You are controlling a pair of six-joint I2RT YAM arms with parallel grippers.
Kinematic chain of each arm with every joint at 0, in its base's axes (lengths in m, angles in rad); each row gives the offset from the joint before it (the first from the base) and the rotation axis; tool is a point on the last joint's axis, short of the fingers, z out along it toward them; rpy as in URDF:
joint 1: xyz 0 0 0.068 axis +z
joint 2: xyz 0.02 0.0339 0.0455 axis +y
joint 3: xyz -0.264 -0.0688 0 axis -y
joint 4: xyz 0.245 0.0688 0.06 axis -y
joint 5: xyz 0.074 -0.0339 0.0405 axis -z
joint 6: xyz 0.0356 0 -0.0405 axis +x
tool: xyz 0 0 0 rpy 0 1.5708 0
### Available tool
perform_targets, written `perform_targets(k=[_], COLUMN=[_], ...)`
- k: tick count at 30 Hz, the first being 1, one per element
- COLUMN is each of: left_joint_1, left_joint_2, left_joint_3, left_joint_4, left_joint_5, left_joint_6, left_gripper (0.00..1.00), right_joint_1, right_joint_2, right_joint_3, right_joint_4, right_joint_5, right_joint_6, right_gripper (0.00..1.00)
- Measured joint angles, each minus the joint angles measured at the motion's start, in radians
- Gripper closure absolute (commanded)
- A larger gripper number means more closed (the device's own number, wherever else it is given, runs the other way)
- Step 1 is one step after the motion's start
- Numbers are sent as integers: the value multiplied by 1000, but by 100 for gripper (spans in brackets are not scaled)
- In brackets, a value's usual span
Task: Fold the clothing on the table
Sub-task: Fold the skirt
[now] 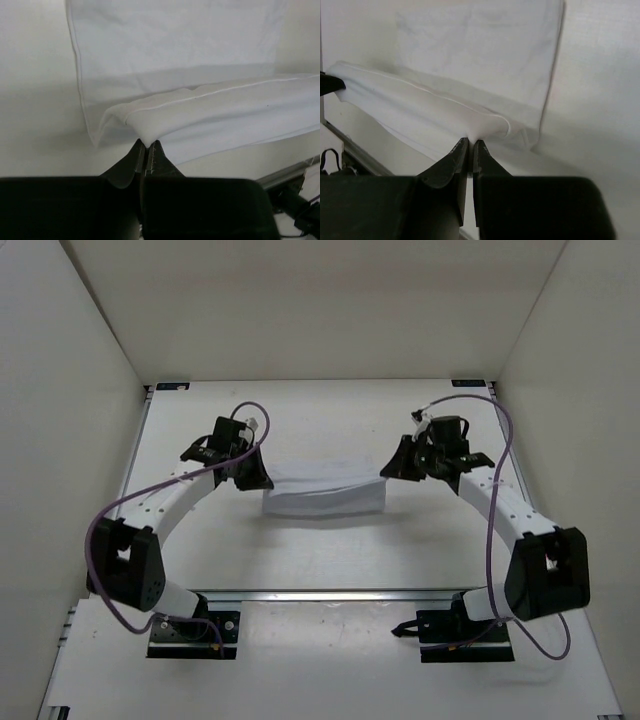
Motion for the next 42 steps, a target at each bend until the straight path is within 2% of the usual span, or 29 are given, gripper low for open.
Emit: perform_targets(k=[5, 9, 12, 19, 27, 30, 35, 39, 42], left_joint_1=[58, 89, 102, 113, 101, 76, 21, -27, -54], left_joint_2=[147, 220, 259, 309, 250, 170, 14, -111, -190], left_joint_3=[127, 126, 120, 121, 94, 59, -34, -159, -270], left_joint_4=[66, 106, 117, 122, 127, 116, 97, 82, 76], left_joint_5=[0, 2, 7, 17, 42, 41, 53, 69, 97], left_joint_6=[-3, -17, -22, -23, -22, -18, -11, -26, -58], left_gripper=[100, 100, 100, 100, 100, 100, 100, 100, 100], right_joint_1=[-17, 7, 28, 31, 19, 18, -2, -6, 2], right_joint_2=[219, 377, 448, 498, 518, 462, 257, 94, 35], right_joint_3=[241, 381, 420, 436, 552, 499, 266, 80, 6], right_joint_4=[51, 56, 46, 15, -36, -39, -49, -60, -79], right_joint_5=[-16, -7, -8, -8, -15, -10, -3, -3, -4], right_joint_6=[-49, -92, -102, -101, -105, -110, -113, -103, -93], right_gripper=[100, 100, 100, 100, 100, 100, 100, 100, 100])
